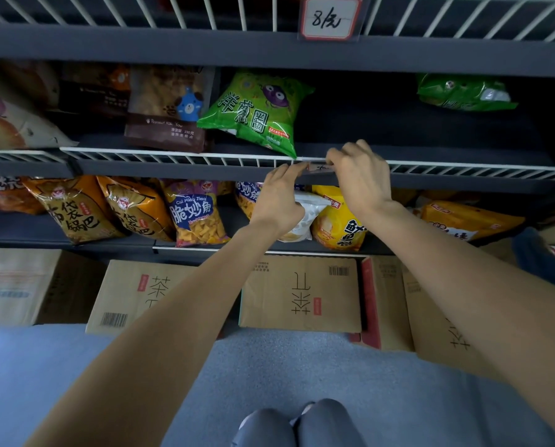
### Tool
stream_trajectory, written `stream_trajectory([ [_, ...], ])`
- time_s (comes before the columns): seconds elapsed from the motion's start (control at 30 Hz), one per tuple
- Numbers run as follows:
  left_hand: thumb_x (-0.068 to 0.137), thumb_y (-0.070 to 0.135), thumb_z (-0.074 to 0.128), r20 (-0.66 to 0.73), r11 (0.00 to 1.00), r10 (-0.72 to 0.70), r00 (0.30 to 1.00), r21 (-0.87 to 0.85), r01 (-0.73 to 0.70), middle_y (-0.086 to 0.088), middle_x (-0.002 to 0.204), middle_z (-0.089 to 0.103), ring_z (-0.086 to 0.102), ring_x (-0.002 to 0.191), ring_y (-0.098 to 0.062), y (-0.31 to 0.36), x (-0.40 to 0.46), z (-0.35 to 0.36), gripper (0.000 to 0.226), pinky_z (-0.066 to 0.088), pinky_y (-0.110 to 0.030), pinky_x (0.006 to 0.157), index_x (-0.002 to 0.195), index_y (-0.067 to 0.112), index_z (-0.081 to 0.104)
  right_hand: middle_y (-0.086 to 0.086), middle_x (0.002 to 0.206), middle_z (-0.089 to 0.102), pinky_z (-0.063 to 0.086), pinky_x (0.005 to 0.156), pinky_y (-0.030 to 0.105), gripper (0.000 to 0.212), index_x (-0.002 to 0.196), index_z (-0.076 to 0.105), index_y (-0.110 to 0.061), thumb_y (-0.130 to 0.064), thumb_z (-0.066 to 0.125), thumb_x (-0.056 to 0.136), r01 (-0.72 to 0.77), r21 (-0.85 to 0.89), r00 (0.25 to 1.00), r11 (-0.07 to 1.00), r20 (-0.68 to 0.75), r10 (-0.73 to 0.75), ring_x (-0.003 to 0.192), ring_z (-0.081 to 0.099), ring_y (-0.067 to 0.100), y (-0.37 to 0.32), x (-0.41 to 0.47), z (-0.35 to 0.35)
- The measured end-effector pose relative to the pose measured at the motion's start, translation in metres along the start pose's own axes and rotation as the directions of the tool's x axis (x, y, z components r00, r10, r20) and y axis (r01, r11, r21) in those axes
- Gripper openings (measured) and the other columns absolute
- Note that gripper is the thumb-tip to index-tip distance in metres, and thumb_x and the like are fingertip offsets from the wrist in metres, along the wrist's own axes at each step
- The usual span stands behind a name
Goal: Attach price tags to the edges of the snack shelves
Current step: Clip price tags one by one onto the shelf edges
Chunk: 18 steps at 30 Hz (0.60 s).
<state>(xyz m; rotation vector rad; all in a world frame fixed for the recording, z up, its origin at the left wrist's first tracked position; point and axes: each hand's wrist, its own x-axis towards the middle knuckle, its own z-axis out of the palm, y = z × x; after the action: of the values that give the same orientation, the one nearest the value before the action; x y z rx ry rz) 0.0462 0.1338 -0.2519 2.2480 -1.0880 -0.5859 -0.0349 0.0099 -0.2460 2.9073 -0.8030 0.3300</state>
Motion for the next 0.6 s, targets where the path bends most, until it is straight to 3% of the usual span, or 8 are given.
stream_trajectory([
  [0.1,0.074,-0.01,0.048,-0.003,1.0,0.004,1.0,0.008,-0.004,-0.004,0.141,0.04,0.028,0.134,-0.021,0.0,0.0,0.0,0.077,0.026,-0.027,0.109,0.144,0.018,0.031,0.017,0.094,0.062,0.032,0.056,0.033,0.026,0.102,0.062,-0.003,0.008,0.056,0.08,0.016,-0.053,1.0,0.998,0.008,-0.016,0.098,0.052,0.033,0.001,-0.001,-0.003],
  [0.3,0.075,-0.01,0.049,0.022,0.999,0.006,1.0,0.049,-0.007,-0.005,0.142,0.038,0.028,0.134,-0.023,0.0,0.002,-0.002,0.077,0.026,-0.028,0.109,0.145,0.017,0.029,0.017,0.088,0.059,0.032,0.045,0.027,0.03,0.091,0.068,0.002,0.013,0.067,0.063,0.066,-0.118,0.998,0.991,0.032,-0.063,0.082,0.057,0.034,-0.001,-0.012,-0.002],
  [0.5,0.076,-0.01,0.049,0.029,0.998,0.014,0.999,0.06,-0.016,-0.005,0.145,0.035,0.026,0.136,-0.023,0.001,0.002,-0.003,0.076,0.024,-0.026,0.11,0.144,0.017,0.032,0.016,0.093,0.059,0.034,0.041,0.026,0.043,0.1,0.066,0.002,0.011,0.074,0.059,0.074,-0.132,0.997,0.988,0.047,-0.068,0.081,0.06,0.03,0.0,-0.021,0.003],
  [0.6,0.078,-0.009,0.049,0.035,0.996,0.034,0.999,0.082,-0.037,-0.005,0.147,0.032,0.022,0.139,-0.022,0.0,0.002,-0.005,0.075,0.021,-0.025,0.111,0.145,0.017,0.029,0.015,0.111,0.055,0.045,0.051,0.034,0.046,0.119,0.057,-0.001,0.007,0.064,0.075,0.047,-0.073,0.997,0.996,0.069,-0.042,0.098,0.055,0.029,0.002,-0.022,0.006],
])
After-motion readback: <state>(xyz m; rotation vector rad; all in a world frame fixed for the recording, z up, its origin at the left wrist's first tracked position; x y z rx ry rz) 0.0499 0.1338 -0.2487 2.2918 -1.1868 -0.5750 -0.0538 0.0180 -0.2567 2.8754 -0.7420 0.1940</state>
